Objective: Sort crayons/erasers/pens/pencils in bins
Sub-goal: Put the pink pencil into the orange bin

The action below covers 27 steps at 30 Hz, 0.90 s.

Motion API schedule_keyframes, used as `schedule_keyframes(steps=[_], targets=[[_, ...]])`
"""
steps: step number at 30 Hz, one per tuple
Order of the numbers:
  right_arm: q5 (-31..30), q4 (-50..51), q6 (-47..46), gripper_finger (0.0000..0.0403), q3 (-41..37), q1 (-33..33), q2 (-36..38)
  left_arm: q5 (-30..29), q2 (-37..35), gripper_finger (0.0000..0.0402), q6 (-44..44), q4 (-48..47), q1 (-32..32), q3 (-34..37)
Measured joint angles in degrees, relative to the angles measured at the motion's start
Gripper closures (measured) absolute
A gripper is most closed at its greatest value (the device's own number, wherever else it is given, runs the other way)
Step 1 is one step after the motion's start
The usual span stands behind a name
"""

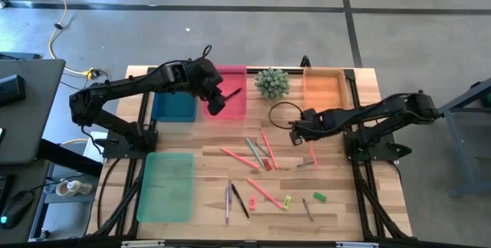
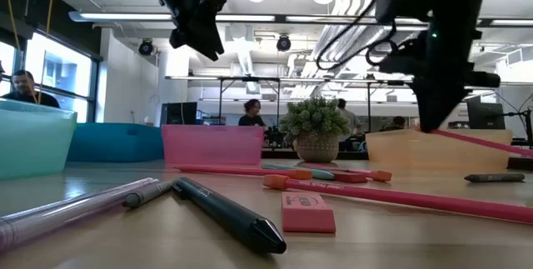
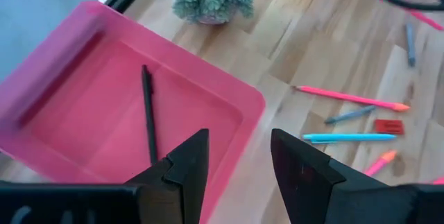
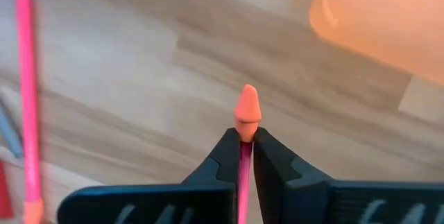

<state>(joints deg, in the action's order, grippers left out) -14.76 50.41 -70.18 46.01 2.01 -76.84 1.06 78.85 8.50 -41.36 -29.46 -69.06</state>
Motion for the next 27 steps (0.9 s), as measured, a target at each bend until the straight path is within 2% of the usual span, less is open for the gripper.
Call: schedule_keyframes(steps=[8,16,27], targets=[[-6.23,3.7,3.69,0.0398,6.38,-2.68,0.04,0.02,0.0,0.0259,-4.15,0.02,-3.02,-0.02],[-12.49,6.84,11.31,0.0398,10.87,-7.57,0.07,0.02,0.0,0.0259,-4.68,0.04,-4.7,-0.02],[-14.1,6.77,28.66,0.0398,16.34,-18.31,0.07,0.01,0.0,0.0259,-2.88,0.92,-4.7,-0.02]])
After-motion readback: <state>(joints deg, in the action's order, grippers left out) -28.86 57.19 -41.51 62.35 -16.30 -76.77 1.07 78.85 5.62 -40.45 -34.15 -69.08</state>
